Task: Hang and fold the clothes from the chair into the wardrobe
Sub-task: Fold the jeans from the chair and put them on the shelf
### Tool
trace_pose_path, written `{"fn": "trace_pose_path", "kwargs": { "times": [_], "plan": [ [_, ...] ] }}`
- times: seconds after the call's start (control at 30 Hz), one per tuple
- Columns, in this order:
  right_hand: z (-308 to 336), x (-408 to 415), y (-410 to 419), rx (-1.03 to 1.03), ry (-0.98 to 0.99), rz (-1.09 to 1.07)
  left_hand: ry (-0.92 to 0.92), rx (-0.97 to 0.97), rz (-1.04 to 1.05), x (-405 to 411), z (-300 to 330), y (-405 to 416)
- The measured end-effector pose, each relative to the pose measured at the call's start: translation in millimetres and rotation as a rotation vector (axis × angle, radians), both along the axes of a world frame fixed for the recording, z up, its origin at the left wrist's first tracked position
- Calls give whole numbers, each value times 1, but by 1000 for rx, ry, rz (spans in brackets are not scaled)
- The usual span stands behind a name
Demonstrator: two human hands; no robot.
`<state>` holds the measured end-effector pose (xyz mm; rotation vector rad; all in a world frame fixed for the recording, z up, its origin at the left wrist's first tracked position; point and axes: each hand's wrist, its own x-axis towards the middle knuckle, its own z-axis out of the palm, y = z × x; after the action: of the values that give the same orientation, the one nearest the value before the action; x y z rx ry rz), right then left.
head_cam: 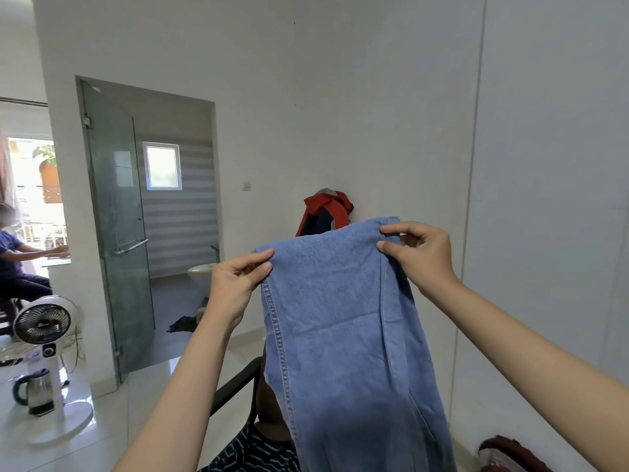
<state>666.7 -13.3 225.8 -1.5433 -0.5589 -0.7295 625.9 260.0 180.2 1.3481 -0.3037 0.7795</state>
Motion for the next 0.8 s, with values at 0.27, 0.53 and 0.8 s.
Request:
{"fn": "trace_pose_path", "kwargs": {
  "times": [0.27,0.53,0.8],
  "plan": [
    [12,-3,10,51,35,17,83,-21,-121,4,-21,-2],
    [24,6,5,71,19,26,214,22,-235,13,-43,-25],
    [21,16,-24,72,19,24,182,-106,-254,22,-10,-45]
  ]
}}
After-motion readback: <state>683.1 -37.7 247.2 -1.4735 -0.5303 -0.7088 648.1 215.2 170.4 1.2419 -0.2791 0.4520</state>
